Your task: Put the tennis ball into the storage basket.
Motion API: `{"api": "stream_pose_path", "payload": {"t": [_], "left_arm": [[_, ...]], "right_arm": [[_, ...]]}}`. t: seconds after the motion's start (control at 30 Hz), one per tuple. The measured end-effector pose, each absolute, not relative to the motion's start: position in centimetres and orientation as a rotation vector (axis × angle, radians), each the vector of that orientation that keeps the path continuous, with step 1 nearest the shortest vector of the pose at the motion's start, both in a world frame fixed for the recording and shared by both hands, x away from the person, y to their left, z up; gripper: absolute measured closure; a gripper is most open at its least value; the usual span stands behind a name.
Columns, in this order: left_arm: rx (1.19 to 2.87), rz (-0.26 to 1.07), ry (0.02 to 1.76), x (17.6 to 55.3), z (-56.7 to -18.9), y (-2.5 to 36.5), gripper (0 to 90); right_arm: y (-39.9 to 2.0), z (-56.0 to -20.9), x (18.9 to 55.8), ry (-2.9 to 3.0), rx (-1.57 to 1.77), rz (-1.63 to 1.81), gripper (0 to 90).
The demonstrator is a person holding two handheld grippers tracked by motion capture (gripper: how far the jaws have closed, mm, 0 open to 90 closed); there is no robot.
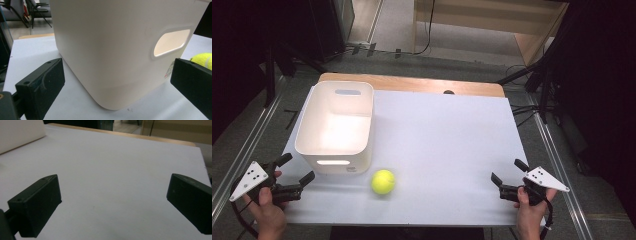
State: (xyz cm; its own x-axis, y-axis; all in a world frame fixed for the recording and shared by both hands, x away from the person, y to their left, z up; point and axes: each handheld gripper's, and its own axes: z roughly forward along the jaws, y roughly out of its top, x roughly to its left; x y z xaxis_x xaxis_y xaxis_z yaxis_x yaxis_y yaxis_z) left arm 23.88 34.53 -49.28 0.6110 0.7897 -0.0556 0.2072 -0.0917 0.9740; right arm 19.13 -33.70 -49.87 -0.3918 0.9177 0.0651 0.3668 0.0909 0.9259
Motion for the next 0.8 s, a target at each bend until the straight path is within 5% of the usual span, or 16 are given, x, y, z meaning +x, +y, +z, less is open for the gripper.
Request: {"api": "stream_pose_path", "payload": {"t": [0.8], "left_arm": [[1.640,0.588,0.841,23.9,-49.3,34.5,0.0]], "right_arm": [[-25.2,-46.7,21.8,2.059,1.058,1.345,0.0]]}}
